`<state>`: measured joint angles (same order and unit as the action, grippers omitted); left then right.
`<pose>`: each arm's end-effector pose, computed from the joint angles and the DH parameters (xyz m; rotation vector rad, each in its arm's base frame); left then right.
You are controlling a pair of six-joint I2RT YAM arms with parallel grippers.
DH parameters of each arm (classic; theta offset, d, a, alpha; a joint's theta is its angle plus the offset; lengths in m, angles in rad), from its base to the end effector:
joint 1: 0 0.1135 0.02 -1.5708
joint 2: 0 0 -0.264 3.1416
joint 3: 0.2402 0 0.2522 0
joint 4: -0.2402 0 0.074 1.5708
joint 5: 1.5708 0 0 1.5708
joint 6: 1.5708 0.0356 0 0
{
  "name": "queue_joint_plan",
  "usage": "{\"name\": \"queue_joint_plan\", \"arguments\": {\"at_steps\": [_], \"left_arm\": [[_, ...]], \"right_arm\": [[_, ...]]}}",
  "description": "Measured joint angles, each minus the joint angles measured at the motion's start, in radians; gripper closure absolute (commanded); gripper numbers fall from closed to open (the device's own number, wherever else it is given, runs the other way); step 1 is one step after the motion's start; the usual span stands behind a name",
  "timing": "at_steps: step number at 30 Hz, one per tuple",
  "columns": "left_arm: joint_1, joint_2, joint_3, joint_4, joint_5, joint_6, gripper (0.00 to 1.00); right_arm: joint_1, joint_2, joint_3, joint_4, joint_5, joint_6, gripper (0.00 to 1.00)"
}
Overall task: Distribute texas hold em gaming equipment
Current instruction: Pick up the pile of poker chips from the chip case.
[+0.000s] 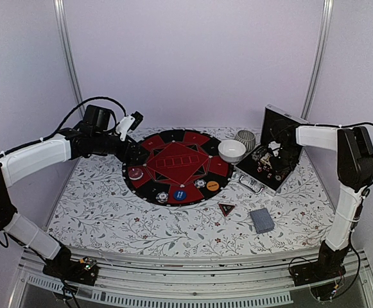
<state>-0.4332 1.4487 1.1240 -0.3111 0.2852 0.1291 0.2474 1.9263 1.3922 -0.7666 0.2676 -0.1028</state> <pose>0.2918 -0.1460 0.2900 0.7682 2.0817 -0.4833 0.3728 0.0845 0.1835 -0.4425 2.7987 -0.3525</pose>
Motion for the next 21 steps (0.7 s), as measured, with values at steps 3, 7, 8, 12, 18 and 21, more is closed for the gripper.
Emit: {"name": "queue_joint_plan", "arguments": {"at_steps": [3, 7, 8, 12, 18, 21], "left_arm": [[0.0, 0.0, 0.0, 0.0, 0.002, 0.0, 0.14], [0.0, 0.0, 0.0, 0.0, 0.008, 0.0, 0.14], [0.0, 0.0, 0.0, 0.0, 0.01, 0.0, 0.14], [0.0, 0.0, 0.0, 0.0, 0.015, 0.0, 0.14], [0.001, 0.0, 0.0, 0.0, 0.019, 0.0, 0.14], [0.002, 0.0, 0.0, 0.0, 0.022, 0.0, 0.14]], "right_arm": [[0.001, -0.002, 0.0, 0.011, 0.003, 0.0, 0.62], [0.001, -0.002, -0.001, 0.01, 0.011, 0.0, 0.63], [0.001, -0.002, -0.003, 0.01, 0.011, 0.001, 0.63], [-0.002, -0.002, -0.013, -0.001, 0.008, 0.005, 0.63], [-0.002, 0.0, -0.037, -0.022, -0.016, 0.013, 0.62], [-0.002, 0.0, -0.042, -0.027, -0.047, 0.009, 0.62]]}}
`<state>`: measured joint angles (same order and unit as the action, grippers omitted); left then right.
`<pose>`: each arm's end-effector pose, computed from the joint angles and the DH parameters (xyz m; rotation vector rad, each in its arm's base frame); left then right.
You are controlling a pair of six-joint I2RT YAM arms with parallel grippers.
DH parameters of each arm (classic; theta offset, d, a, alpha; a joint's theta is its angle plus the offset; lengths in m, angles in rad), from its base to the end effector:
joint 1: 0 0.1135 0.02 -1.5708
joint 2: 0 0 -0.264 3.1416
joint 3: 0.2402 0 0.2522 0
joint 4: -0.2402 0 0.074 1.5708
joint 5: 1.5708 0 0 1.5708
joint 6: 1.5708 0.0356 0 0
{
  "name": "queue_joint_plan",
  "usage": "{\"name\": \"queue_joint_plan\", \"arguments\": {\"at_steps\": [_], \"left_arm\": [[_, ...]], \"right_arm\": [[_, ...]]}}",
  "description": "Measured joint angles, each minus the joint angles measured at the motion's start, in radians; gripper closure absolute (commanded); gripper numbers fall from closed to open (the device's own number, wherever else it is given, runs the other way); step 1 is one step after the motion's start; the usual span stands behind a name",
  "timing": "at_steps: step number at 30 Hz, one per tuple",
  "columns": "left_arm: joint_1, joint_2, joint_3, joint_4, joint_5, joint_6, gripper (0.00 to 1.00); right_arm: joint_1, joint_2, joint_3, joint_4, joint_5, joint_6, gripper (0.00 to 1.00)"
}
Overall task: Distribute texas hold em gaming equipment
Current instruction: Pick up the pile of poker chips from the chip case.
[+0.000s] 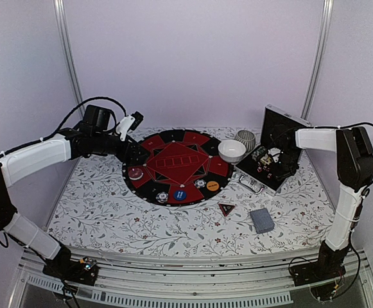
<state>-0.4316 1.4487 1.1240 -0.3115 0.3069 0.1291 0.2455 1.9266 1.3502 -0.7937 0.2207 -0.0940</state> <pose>0.2916 -0.1461 0.2901 0.7779 2.0778 -0.5064 0.3625 0.0828 0.1712 -0.4597 2.8741 -0.2994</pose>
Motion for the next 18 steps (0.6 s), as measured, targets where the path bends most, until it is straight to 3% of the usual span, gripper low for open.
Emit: {"name": "queue_joint_plan", "arguments": {"at_steps": [10, 18], "left_arm": [[0.0, 0.0, 0.0, 0.0, 0.0, 0.0, 0.14], [0.0, 0.0, 0.0, 0.0, 0.0, 0.0, 0.14]], "right_arm": [[0.0, -0.006, -0.013, 0.015, 0.006, -0.024, 0.68], [0.0, -0.003, -0.015, 0.027, -0.001, -0.043, 0.63]]}}
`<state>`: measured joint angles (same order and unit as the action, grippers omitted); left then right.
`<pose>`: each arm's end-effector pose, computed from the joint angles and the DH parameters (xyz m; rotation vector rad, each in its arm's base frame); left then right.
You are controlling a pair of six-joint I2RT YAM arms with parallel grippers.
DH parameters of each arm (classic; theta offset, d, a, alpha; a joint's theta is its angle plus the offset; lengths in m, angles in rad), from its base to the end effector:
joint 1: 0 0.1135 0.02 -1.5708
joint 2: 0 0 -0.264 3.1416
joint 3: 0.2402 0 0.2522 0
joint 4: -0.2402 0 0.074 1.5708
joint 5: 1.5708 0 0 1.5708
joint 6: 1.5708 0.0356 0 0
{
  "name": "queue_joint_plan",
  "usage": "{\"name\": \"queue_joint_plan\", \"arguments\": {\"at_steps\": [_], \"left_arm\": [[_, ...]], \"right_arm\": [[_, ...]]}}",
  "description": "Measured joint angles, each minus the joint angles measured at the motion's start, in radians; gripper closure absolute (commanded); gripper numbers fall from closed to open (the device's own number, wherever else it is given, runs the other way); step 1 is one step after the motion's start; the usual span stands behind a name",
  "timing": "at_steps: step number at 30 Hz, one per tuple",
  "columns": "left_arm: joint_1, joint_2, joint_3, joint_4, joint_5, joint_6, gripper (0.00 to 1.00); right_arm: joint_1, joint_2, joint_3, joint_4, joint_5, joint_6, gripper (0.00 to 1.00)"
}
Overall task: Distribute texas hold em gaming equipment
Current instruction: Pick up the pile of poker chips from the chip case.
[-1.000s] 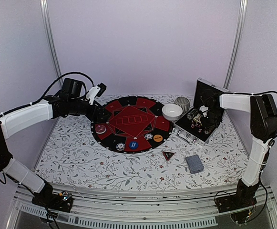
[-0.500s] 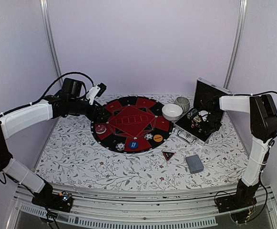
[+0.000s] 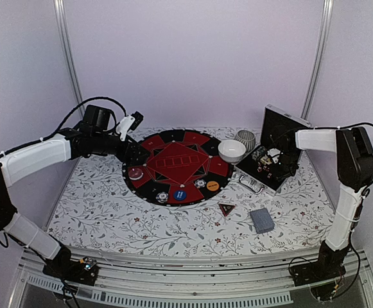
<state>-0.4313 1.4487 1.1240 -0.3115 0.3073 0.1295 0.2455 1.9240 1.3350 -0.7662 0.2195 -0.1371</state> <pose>0.2916 -0.1461 0.2901 0.7782 2.0776 -0.5064 0.3623 0.0828 0.1688 -0.5174 2.8535 -0.3021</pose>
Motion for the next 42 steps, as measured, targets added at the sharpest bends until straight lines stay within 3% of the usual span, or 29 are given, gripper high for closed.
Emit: {"name": "queue_joint_plan", "arguments": {"at_steps": [12, 17, 23, 42], "left_arm": [[0.0, 0.0, 0.0, 0.0, 0.011, 0.0, 0.14], [0.0, 0.0, 0.0, 0.0, 0.018, 0.0, 0.13], [0.0, 0.0, 0.0, 0.0, 0.021, 0.0, 0.13], [0.0, -0.007, -0.02, 0.016, 0.052, 0.008, 0.15]], "right_arm": [[-0.003, 0.011, -0.01, 0.066, 0.019, -0.04, 0.63], [-0.003, 0.011, -0.023, 0.108, 0.062, -0.047, 0.87], [-0.003, 0.006, -0.039, 0.146, 0.085, -0.052, 0.97], [-0.003, -0.097, -0.042, 0.076, 0.077, 0.014, 0.98]]}}
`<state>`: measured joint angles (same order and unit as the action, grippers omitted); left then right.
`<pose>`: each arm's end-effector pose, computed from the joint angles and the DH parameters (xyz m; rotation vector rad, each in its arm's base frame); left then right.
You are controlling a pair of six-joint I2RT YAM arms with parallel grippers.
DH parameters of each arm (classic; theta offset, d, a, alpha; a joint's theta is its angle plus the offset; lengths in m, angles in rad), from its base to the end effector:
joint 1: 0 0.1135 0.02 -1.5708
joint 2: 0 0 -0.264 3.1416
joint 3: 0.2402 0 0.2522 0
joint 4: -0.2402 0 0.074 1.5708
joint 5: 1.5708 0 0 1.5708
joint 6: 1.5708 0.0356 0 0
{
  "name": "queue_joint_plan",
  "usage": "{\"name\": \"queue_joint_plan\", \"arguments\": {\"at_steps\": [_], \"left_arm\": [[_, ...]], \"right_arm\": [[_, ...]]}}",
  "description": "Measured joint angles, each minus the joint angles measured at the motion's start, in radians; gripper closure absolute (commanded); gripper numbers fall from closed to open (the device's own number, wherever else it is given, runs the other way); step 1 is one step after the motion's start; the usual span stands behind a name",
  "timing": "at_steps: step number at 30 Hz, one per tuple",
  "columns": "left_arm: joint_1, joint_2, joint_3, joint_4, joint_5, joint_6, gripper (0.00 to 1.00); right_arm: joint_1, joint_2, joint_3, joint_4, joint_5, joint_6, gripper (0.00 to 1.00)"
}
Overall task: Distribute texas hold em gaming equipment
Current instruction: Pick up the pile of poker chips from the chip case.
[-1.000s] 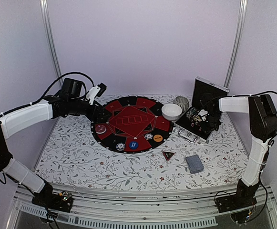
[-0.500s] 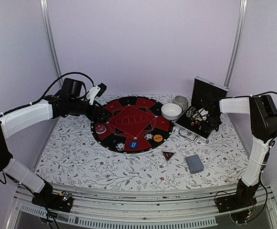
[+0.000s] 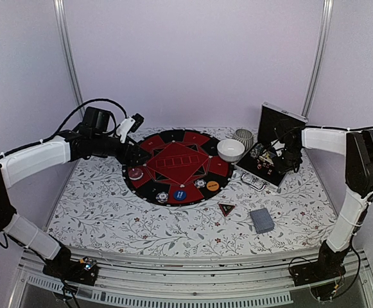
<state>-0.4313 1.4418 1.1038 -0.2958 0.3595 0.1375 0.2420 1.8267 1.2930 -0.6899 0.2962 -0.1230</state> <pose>0.2887 -0.1466 0.2871 0.8131 2.0589 -0.5595 0.3569 0.0774 0.1943 -0.4290 2.7214 -0.3815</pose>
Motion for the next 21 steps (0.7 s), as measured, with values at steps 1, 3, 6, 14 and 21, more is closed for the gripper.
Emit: {"name": "queue_joint_plan", "arguments": {"at_steps": [1, 3, 6, 14, 21], "left_arm": [[0.0, -0.005, -0.006, 0.003, 0.005, 0.002, 0.15], [0.0, -0.019, -0.021, 0.014, 0.022, 0.008, 0.16], [0.001, -0.042, -0.038, 0.033, 0.048, 0.014, 0.18], [-0.014, -0.13, -0.109, 0.131, 0.146, 0.063, 0.18], [-0.26, -0.269, -0.2, 0.19, 0.123, 0.262, 0.02]], "right_arm": [[0.0, -0.007, 0.009, -0.014, -0.005, 0.007, 0.98], [0.0, -0.021, 0.032, -0.038, -0.023, 0.019, 0.98], [0.0, -0.045, 0.088, -0.075, -0.064, 0.043, 0.98], [0.087, -0.121, 0.197, -0.128, -0.283, 0.153, 0.98], [0.332, -0.12, 0.224, -0.097, -0.602, 0.285, 0.98]]}}
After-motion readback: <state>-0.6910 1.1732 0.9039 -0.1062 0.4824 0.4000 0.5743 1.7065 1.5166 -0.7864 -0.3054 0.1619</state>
